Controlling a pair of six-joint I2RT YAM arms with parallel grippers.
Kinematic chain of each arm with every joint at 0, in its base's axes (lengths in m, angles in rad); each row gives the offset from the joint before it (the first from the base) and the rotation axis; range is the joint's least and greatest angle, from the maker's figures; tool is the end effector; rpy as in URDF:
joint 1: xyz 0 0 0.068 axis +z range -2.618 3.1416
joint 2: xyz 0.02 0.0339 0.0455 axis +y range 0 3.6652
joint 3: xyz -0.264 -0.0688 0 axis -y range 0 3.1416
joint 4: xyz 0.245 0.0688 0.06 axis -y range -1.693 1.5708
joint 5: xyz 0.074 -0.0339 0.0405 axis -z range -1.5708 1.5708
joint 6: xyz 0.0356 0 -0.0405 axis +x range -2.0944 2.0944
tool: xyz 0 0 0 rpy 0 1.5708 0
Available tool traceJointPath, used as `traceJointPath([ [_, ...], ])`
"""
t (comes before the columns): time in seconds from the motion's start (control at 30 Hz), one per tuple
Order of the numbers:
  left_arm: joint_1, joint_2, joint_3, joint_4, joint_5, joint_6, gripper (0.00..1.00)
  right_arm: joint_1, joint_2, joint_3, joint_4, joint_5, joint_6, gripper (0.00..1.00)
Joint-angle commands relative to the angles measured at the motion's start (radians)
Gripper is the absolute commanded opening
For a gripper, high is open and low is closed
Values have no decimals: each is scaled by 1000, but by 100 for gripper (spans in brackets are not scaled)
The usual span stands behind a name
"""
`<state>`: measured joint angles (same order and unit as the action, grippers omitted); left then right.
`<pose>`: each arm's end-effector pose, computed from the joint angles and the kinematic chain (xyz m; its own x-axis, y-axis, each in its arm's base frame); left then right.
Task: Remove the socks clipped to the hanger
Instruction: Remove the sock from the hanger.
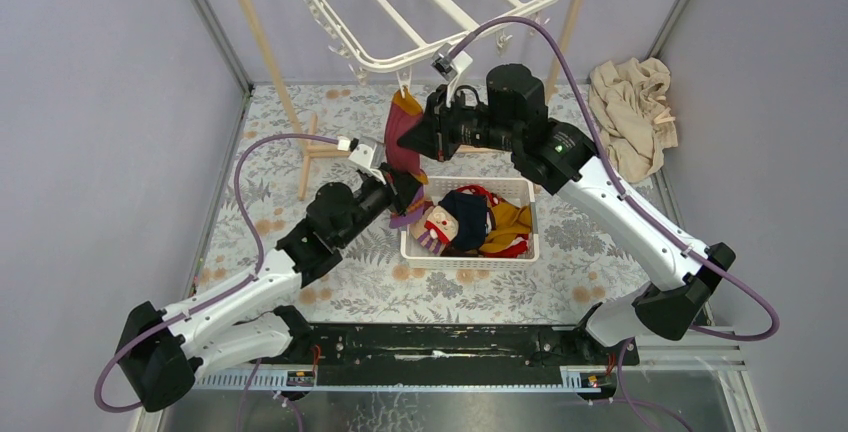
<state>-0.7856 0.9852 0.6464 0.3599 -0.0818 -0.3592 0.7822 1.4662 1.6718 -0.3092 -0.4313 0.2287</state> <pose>0.1679 -0.1638 0.3110 -0.2135 -0.2820 -0.9354 0.6111 0.7085 -0.3531 0.2206 0.2402 0.4738 -0.2835 0.0087 -0.9589 -0.8943 0.3587 0.2676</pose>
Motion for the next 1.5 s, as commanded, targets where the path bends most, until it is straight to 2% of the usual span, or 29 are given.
traceJointPath([
  [0.0, -6, -27, 58, -52, 27, 7, 6, 0, -46, -21, 33, 33, -3, 18],
  [0.07, -6, -41, 64, -70, 30, 4, 6, 0, -58, -39, 31, 64, -3, 31],
  [0.23, -6, -72, 76, -115, 21, 3, 6, -1, -107, -88, 24, 162, -6, 48],
  [0.5, -6, -13, 126, -143, -1, 22, 6, -1, -189, -110, -69, 420, -48, 67],
  [0.63, -6, 26, 143, -134, -26, 22, 6, -1, -237, -177, -80, 557, -80, 80],
  [0.77, -6, 60, 151, -116, -52, 20, 7, 0, -290, -274, -63, 632, -86, 92],
  [0.93, -6, 102, 179, -116, -80, 18, 7, -3, -336, -342, -44, 707, -91, 97],
  [1.2, -6, 119, 201, -152, -94, 12, 7, -14, -301, -316, -66, 669, -53, 98],
  [1.47, -6, 69, 189, -217, -102, 7, 7, -16, -299, -325, -66, 651, 0, 98],
])
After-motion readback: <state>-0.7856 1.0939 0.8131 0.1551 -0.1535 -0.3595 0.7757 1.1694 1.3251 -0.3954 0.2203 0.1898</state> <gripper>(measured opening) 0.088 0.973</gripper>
